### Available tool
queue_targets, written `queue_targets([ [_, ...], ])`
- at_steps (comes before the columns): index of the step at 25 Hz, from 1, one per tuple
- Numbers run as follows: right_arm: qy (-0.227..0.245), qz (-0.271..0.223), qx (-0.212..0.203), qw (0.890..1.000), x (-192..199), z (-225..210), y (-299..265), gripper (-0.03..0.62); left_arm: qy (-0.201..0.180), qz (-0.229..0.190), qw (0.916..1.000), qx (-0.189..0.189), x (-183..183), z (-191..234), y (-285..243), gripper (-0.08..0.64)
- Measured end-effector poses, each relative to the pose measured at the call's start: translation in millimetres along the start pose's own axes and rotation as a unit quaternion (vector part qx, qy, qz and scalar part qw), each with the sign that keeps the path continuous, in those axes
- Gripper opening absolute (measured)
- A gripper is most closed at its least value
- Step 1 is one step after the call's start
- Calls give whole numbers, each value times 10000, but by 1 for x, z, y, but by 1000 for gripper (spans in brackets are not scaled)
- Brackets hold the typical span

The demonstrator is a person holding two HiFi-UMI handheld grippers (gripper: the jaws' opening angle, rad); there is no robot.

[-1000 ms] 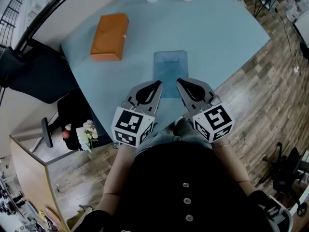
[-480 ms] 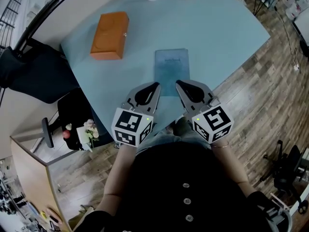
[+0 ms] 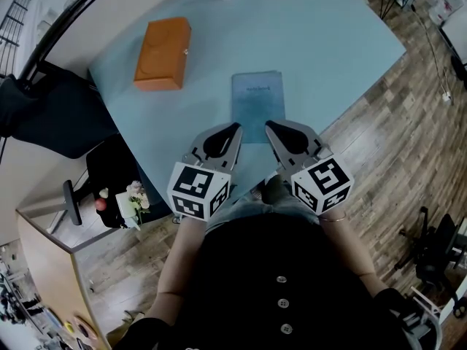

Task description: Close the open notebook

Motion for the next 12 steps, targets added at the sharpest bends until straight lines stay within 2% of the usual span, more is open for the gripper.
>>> queue_targets([
  [12, 1, 24, -31, 10000, 2, 1, -2, 5, -47, 34, 10000, 53, 2, -1, -1, 17],
])
Point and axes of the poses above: the fingertips, and each gripper's own axes: y backward along the fingers, z to its left, x out of its underside, the point moved 1 cm from there along y, backward along the fingers, and after that the axes turned 6 degrees about -y, right-handed, at the moved point
